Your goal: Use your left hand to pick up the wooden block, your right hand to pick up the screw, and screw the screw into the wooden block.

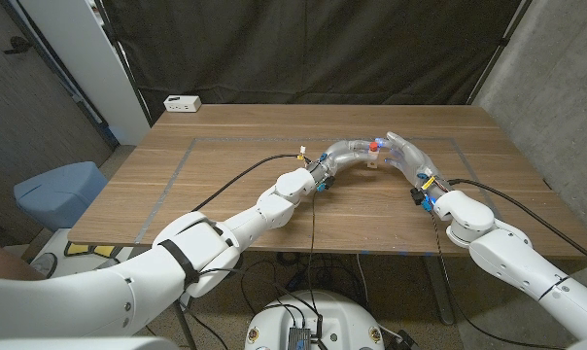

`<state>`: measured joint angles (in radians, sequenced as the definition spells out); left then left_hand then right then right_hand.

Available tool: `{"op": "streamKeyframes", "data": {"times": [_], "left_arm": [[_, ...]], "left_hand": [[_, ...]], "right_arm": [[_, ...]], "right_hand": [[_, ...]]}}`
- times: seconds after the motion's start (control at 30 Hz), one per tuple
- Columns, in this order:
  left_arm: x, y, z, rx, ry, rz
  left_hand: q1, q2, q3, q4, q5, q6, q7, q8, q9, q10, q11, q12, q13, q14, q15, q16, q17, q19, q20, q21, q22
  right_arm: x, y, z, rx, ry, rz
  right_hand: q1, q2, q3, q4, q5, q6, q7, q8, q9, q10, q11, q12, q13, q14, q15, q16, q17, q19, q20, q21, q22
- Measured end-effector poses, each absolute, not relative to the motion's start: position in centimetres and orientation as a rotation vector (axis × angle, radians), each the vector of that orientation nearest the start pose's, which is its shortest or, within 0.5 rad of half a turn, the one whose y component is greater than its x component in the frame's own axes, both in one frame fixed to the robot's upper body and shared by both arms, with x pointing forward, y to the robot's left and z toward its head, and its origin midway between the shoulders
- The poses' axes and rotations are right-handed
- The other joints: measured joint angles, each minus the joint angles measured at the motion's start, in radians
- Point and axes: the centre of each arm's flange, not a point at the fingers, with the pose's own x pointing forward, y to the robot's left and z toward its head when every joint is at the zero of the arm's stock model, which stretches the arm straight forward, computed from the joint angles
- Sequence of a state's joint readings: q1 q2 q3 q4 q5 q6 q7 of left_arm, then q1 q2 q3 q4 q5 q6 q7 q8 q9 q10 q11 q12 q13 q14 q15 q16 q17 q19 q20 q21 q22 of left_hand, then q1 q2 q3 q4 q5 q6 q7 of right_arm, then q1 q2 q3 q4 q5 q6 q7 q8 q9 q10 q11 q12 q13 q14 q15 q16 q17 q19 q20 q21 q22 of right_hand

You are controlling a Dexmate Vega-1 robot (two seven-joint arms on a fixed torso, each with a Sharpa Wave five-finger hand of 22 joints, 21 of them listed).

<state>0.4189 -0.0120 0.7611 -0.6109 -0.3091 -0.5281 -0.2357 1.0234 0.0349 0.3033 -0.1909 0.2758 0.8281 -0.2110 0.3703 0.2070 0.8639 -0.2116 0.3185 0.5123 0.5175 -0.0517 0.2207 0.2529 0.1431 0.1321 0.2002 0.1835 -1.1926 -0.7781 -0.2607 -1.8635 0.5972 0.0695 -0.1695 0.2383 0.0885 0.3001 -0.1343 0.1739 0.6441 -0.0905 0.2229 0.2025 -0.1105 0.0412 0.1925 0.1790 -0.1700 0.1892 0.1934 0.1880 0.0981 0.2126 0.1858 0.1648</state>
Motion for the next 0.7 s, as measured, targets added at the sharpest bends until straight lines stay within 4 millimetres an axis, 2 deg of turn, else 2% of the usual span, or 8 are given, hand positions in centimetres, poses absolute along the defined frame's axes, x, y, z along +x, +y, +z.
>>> {"op": "streamKeyframes", "data": {"times": [0.17, 0.7], "left_arm": [[67.97, -1.59, -2.42, 0.317, -0.614, -0.717], [68.15, -1.49, -2.55, 0.313, -0.606, -0.714]], "left_hand": [[0.0, 0.0, 0.0, 0.0, 0.0, 0.0, 0.0, 0.004, 0.0, 0.001, 0.001, 0.0, 0.0, 0.0, 0.0, 0.0, 0.0, 0.0, 0.0, 0.0, 0.0], [0.0, 0.0, 0.0, 0.0, 0.002, 0.0, 0.0, 0.004, 0.0, 0.002, 0.003, 0.0, 0.0, 0.0, 0.0, 0.0, 0.0, 0.0, 0.0, 0.0, 0.0]], "right_arm": [[55.0, -28.38, -4.95, -0.155, -0.513, 0.198], [55.02, -28.37, -5.16, -0.145, -0.506, 0.182]], "right_hand": [[0.0, 0.0, 0.0, 0.0, 0.0, 0.01, 0.003, 0.0, -0.001, 0.006, 0.006, 0.003, 0.0, 0.0, 0.0, 0.0, 0.0, 0.004, -0.004, 0.0, 0.0], [0.0, 0.0, 0.0, 0.0, 0.004, 0.033, 0.008, 0.008, -0.001, 0.027, -0.013, 0.004, 0.0, 0.008, 0.0, 0.008, 0.0, 0.009, -0.009, 0.0, 0.0]]}}
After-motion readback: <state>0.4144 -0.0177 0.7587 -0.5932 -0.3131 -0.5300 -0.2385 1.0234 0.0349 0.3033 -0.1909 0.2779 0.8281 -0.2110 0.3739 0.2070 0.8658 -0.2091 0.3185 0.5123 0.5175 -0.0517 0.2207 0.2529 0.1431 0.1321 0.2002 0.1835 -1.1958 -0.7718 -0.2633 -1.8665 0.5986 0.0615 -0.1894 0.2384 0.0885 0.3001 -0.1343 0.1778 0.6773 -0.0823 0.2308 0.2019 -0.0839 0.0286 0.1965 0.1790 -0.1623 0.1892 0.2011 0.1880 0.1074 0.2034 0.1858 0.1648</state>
